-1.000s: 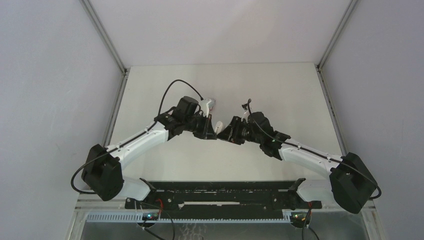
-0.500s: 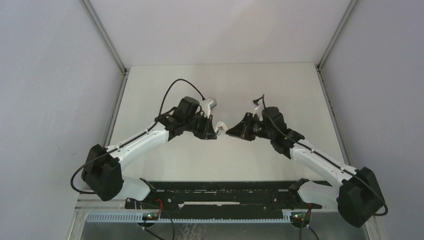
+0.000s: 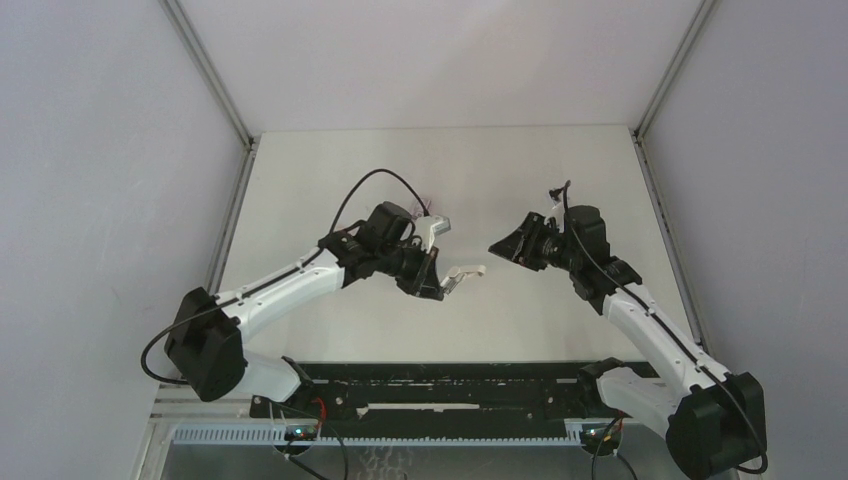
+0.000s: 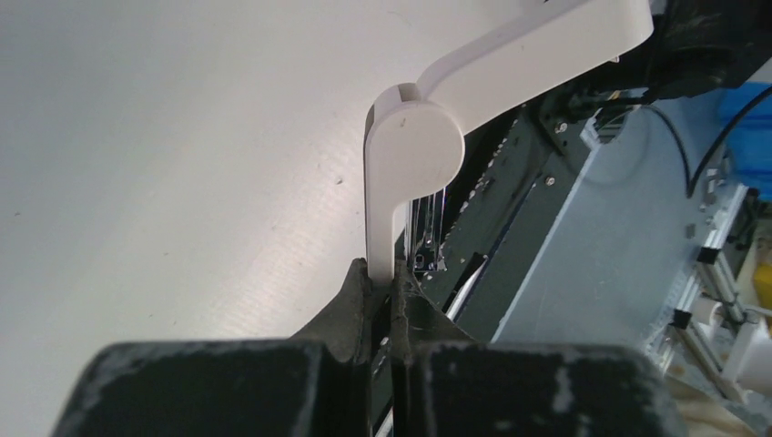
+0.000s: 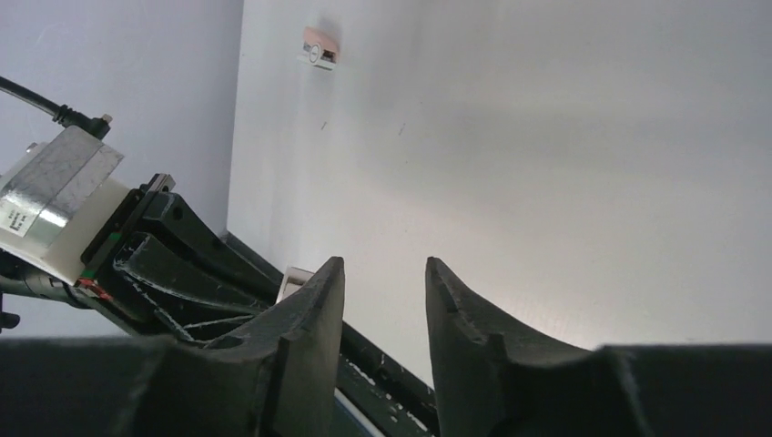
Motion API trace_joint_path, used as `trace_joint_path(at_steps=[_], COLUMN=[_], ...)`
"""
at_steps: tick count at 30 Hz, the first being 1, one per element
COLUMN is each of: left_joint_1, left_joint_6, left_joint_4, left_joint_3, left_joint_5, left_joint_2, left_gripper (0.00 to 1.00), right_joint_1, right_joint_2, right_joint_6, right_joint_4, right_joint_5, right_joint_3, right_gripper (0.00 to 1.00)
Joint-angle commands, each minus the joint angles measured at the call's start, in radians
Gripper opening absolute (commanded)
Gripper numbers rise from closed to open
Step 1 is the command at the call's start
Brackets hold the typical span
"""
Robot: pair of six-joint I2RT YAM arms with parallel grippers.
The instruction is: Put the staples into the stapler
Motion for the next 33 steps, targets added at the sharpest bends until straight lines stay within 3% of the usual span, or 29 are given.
trace_joint_path(at_steps=[1, 5, 8, 12, 16, 33], left_joint_1=[-0.007, -0.007, -0.008, -0.012, -0.019, -0.038], left_joint_6=[-0.196, -0.473, -0.621, -0.707, -0.739, -0.76], left_joint_4=[0.147, 0.425, 0.611, 0.722, 0.755, 0.77], left_joint_3=[-0.055, -0.194, -0.267, -0.306, -0.329, -0.364], left_joint_5=[0.044, -0.039, -0.141, -0.251, -0.304, -0.339], left_joint_2=[-0.026, -0.08, -0.112, -0.151, -0.185, -0.227], left_gripper=[0.0, 0.0, 0.0, 0.0, 0.0, 0.0], right_joint_1=[-0.008, 0.023, 0.096, 0.24, 0.328, 0.483], right_joint_2=[-0.019, -0.073, -0.113, -0.127, -0.086, 0.085], right_joint_6=[-0.049, -0.036, 0.023, 0.075, 0.089, 0.023], right_joint_4=[0.015, 0.021, 0.072, 0.156, 0.213, 0.311], right_joint_5=[0.028, 0.116, 0.229, 0.395, 0.5, 0.622], right_joint_3=[0.03, 0.013, -0.015, -0.04, -0.04, 0.102], right_gripper=[0.45, 0.63, 0.67, 0.69, 0.71, 0.69])
